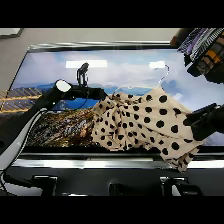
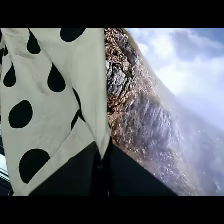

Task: Fold the clothes and pants, and hang the long-sleeved shirts on hangers.

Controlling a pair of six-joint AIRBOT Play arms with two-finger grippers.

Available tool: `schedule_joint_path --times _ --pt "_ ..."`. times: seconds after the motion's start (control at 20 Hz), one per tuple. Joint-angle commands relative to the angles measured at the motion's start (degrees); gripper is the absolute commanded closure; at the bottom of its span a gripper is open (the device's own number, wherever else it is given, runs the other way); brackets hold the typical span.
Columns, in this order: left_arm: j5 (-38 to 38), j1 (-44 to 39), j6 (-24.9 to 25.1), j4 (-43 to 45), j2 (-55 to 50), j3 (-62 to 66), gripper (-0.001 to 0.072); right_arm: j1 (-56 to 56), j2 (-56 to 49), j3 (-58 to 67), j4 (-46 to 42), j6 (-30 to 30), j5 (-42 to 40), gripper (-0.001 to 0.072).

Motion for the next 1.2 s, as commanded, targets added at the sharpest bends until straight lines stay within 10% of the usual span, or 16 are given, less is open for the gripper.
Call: schedule_joint_path --times 0.0,0.65,1.15 --pt "-0.09 0.04 -0.11 0.13 0.04 3.41 0.0686 0.04 -0.15 0.11 0.22 -1.05 0.57 0.0682" --pt "-0.83 0.02 -0.13 0.17 3.19 7.48 0.0686 5.11 -7.45 0.00 -0.66 -5.66 -4.61 0.0682" --pt "-2.32 0.02 -0.44 4.74 4.79 16.20 0.0686 25.86 -15.93 0.00 -13.79 5.95 -14.27 0.0683"
